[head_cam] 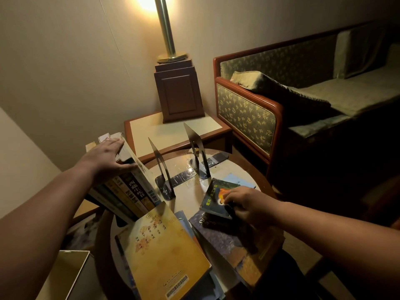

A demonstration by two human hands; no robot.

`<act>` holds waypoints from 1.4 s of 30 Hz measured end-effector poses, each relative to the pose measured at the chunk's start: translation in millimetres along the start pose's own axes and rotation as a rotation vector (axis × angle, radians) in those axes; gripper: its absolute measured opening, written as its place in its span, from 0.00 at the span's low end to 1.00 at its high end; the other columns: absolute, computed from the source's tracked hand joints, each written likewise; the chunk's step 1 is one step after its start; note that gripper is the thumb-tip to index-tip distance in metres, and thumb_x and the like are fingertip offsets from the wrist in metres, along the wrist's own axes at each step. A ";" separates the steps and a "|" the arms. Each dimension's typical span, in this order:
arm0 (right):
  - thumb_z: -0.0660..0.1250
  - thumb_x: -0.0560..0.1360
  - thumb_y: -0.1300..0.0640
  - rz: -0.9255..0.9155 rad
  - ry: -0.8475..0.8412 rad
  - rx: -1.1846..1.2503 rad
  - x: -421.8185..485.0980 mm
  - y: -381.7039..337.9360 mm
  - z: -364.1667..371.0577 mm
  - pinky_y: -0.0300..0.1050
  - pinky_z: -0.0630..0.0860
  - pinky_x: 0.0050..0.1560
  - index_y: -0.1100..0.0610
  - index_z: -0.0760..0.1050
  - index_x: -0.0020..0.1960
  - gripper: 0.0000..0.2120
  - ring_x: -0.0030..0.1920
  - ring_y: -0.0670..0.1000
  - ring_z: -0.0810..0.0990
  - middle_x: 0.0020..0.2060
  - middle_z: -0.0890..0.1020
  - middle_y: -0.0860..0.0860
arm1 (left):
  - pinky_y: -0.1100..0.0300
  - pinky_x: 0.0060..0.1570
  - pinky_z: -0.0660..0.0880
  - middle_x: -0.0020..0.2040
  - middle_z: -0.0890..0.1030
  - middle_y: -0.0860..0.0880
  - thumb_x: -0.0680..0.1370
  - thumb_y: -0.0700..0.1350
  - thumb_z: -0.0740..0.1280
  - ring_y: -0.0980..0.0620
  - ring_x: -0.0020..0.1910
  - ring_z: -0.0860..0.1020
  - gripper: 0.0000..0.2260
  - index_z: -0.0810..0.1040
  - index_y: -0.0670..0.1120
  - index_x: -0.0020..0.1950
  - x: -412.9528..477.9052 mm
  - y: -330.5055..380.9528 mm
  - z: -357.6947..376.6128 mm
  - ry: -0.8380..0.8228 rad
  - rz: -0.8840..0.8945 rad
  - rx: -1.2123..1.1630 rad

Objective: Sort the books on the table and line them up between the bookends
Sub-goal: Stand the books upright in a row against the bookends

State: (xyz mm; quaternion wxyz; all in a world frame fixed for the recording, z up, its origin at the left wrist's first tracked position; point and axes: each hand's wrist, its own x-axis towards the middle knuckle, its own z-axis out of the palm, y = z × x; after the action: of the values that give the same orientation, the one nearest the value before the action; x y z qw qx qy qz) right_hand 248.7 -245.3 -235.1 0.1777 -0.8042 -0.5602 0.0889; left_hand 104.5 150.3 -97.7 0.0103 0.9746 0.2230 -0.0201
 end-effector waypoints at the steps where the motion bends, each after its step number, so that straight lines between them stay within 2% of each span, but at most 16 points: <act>1: 0.67 0.77 0.55 0.053 0.062 0.027 1.8 -1.1 1.1 0.48 0.76 0.57 0.55 0.77 0.60 0.12 0.58 0.53 0.76 0.58 0.79 0.53 | 0.47 0.76 0.54 0.81 0.55 0.47 0.70 0.67 0.68 0.47 0.79 0.52 0.47 0.54 0.46 0.80 -0.2 0.2 0.0 0.000 -0.001 -0.002; 2: 0.67 0.77 0.52 0.126 0.107 0.039 4.4 -0.4 1.8 0.47 0.75 0.55 0.55 0.76 0.60 0.13 0.57 0.53 0.76 0.56 0.79 0.53 | 0.47 0.76 0.54 0.81 0.55 0.47 0.69 0.67 0.68 0.47 0.79 0.52 0.47 0.54 0.46 0.80 0.0 0.1 0.0 -0.002 -0.002 -0.005; 4: 0.67 0.76 0.44 0.327 0.123 0.041 10.1 3.0 1.9 0.45 0.73 0.57 0.54 0.72 0.65 0.22 0.60 0.52 0.73 0.60 0.75 0.52 | 0.47 0.76 0.54 0.81 0.55 0.47 0.68 0.68 0.67 0.47 0.79 0.52 0.48 0.54 0.46 0.80 0.4 0.2 -0.2 -0.005 -0.002 -0.008; 7: 0.68 0.70 0.31 0.570 0.023 0.044 17.3 10.1 3.2 0.53 0.72 0.62 0.54 0.65 0.71 0.39 0.64 0.56 0.68 0.65 0.71 0.54 | 0.46 0.76 0.55 0.81 0.55 0.47 0.67 0.69 0.66 0.47 0.79 0.52 0.49 0.54 0.46 0.80 0.5 -0.3 -0.5 -0.014 -0.003 -0.005; 10: 0.68 0.65 0.26 0.663 -0.016 0.086 23.2 16.0 4.4 0.55 0.71 0.63 0.56 0.64 0.72 0.46 0.65 0.58 0.68 0.67 0.71 0.56 | 0.46 0.76 0.55 0.80 0.55 0.47 0.64 0.72 0.63 0.47 0.79 0.53 0.52 0.54 0.46 0.80 0.7 -0.7 -0.5 -0.016 -0.003 -0.012; 14: 0.71 0.61 0.26 0.675 0.033 0.100 24.9 15.3 1.9 0.56 0.71 0.64 0.55 0.64 0.73 0.51 0.66 0.59 0.69 0.67 0.71 0.56 | 0.45 0.76 0.56 0.80 0.56 0.47 0.63 0.72 0.62 0.47 0.79 0.53 0.52 0.55 0.46 0.80 1.9 -1.9 0.2 -0.014 0.002 -0.018; 17: 0.78 0.60 0.34 0.665 0.147 0.168 25.2 8.7 0.1 0.51 0.73 0.60 0.55 0.69 0.70 0.46 0.61 0.55 0.71 0.63 0.70 0.56 | 0.45 0.76 0.56 0.80 0.56 0.47 0.63 0.72 0.62 0.47 0.79 0.53 0.53 0.54 0.46 0.80 1.2 -2.0 0.3 -0.018 0.003 -0.020; 21: 0.79 0.67 0.49 0.590 0.361 0.268 27.9 -7.2 -11.1 0.32 0.67 0.39 0.54 0.74 0.65 0.30 0.51 0.46 0.71 0.57 0.74 0.52 | 0.46 0.76 0.55 0.81 0.55 0.47 0.63 0.72 0.62 0.47 0.79 0.52 0.53 0.54 0.46 0.80 0.1 -0.2 -1.1 -0.022 0.000 -0.019; 23: 0.78 0.69 0.54 0.546 0.378 0.390 29.9 -17.0 -19.0 0.28 0.66 0.32 0.52 0.75 0.61 0.23 0.46 0.43 0.73 0.51 0.76 0.47 | 0.47 0.76 0.55 0.81 0.55 0.47 0.63 0.72 0.62 0.47 0.79 0.52 0.53 0.54 0.45 0.80 0.3 0.0 -1.9 -0.027 0.000 -0.022; 25: 0.78 0.69 0.55 0.465 0.336 0.478 32.4 -28.4 -26.6 0.29 0.71 0.32 0.52 0.76 0.60 0.21 0.44 0.43 0.77 0.47 0.77 0.45 | 0.47 0.76 0.54 0.81 0.55 0.47 0.62 0.72 0.62 0.47 0.79 0.52 0.53 0.54 0.46 0.80 0.5 0.1 -1.9 -0.030 -0.002 -0.022; 27: 0.78 0.70 0.56 0.369 0.307 0.495 36.0 -39.2 -32.5 0.33 0.78 0.34 0.54 0.77 0.60 0.20 0.44 0.46 0.80 0.47 0.80 0.48 | 0.47 0.76 0.54 0.81 0.54 0.47 0.64 0.72 0.63 0.47 0.79 0.52 0.52 0.53 0.46 0.80 0.0 1.3 -2.1 -0.032 -0.002 -0.015; 29: 0.76 0.71 0.58 0.273 0.339 0.464 40.9 -51.1 -38.4 0.33 0.79 0.37 0.55 0.79 0.59 0.17 0.43 0.46 0.81 0.47 0.82 0.49 | 0.48 0.76 0.53 0.81 0.54 0.47 0.66 0.70 0.65 0.47 0.80 0.51 0.50 0.53 0.45 0.80 0.1 2.3 -3.0 -0.040 -0.005 -0.010; 32: 0.76 0.72 0.56 0.095 0.515 0.311 52.9 -74.4 -47.6 0.25 0.73 0.37 0.57 0.82 0.56 0.14 0.40 0.38 0.80 0.45 0.84 0.48 | 0.48 0.76 0.53 0.81 0.53 0.47 0.65 0.72 0.63 0.47 0.80 0.51 0.52 0.52 0.46 0.80 -0.3 2.3 -3.1 -0.052 -0.008 -0.004; 35: 0.76 0.71 0.53 -0.042 0.715 0.265 72.4 -95.8 -55.9 0.26 0.76 0.40 0.58 0.82 0.55 0.14 0.43 0.40 0.83 0.46 0.86 0.50 | 0.49 0.76 0.52 0.81 0.53 0.47 0.68 0.71 0.65 0.47 0.80 0.50 0.50 0.52 0.46 0.80 -0.1 2.9 -1.1 -0.050 -0.001 0.011; 39: 0.76 0.71 0.54 -0.080 0.922 0.324 99.4 -125.5 -66.1 0.25 0.75 0.39 0.60 0.82 0.51 0.13 0.42 0.42 0.83 0.44 0.86 0.50 | 0.49 0.76 0.52 0.81 0.53 0.48 0.71 0.69 0.66 0.48 0.80 0.50 0.47 0.52 0.46 0.81 -1.5 4.8 -2.6 -0.037 -0.001 0.022; 42: 0.74 0.72 0.53 -0.075 1.002 0.353 120.4 -142.8 -63.8 0.26 0.76 0.39 0.60 0.81 0.50 0.12 0.42 0.39 0.81 0.44 0.85 0.50 | 0.49 0.76 0.53 0.81 0.52 0.48 0.71 0.69 0.66 0.48 0.80 0.50 0.47 0.52 0.47 0.81 -2.8 5.6 -5.4 -0.030 -0.006 0.024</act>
State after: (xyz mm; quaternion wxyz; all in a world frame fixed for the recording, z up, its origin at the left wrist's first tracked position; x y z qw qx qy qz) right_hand 189.3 -100.7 -114.5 0.5593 -0.6854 -0.4114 -0.2196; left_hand 104.6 144.2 -92.1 0.0019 0.9735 0.2255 -0.0375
